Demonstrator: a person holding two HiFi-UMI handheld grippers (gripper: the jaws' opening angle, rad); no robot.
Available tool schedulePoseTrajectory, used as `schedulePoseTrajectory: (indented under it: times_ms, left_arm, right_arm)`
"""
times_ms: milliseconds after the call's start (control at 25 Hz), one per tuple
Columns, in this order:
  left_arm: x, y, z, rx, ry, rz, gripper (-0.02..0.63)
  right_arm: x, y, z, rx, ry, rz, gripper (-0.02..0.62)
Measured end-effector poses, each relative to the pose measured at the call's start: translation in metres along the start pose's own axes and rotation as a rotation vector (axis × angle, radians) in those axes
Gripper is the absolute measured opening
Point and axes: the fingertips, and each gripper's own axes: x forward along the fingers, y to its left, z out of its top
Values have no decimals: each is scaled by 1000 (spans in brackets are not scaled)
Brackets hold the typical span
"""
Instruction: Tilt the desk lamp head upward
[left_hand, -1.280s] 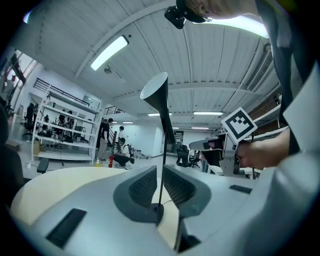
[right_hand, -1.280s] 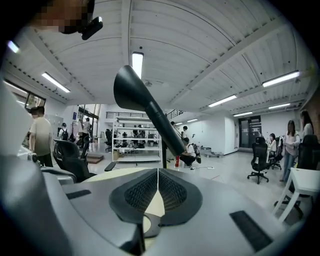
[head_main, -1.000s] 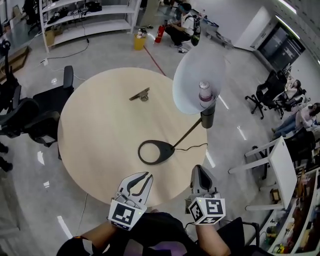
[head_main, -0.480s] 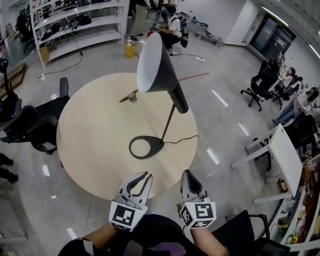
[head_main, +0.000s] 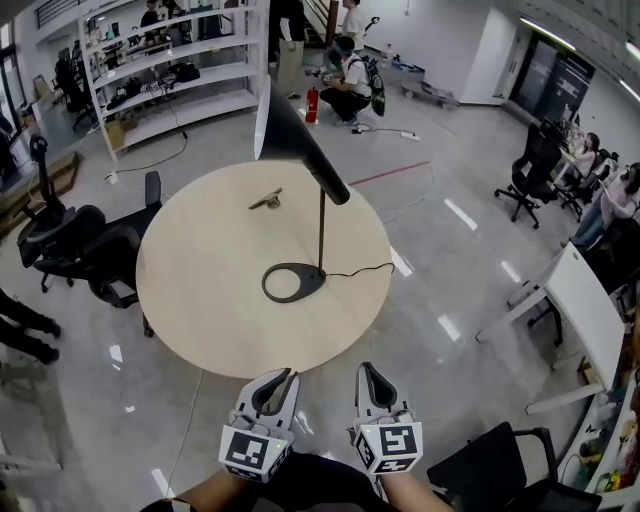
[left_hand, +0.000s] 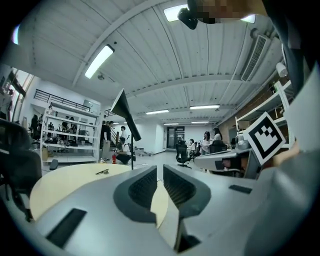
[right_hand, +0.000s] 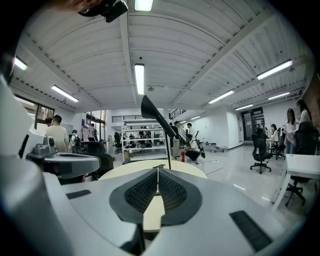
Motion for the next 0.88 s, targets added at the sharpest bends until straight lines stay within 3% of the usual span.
schedulePoseTrajectory:
  times_ms: [200, 440, 760, 880]
  left_arm:
    - [-49, -34, -6, 8, 24, 73, 87]
    - [-93, -47, -4, 28, 13, 107, 87]
    - [-161, -21, 11, 76, -74, 120, 87]
    - [-202, -2, 7, 67, -49, 121, 87]
  right_arm:
    - [-48, 12, -13, -1, 4, 41, 17]
    - [-78, 40, -6, -12, -28, 79, 17]
    - [-96, 109, -2, -17, -56, 89, 17]
    - [-105, 150, -2, -21, -58, 78, 17]
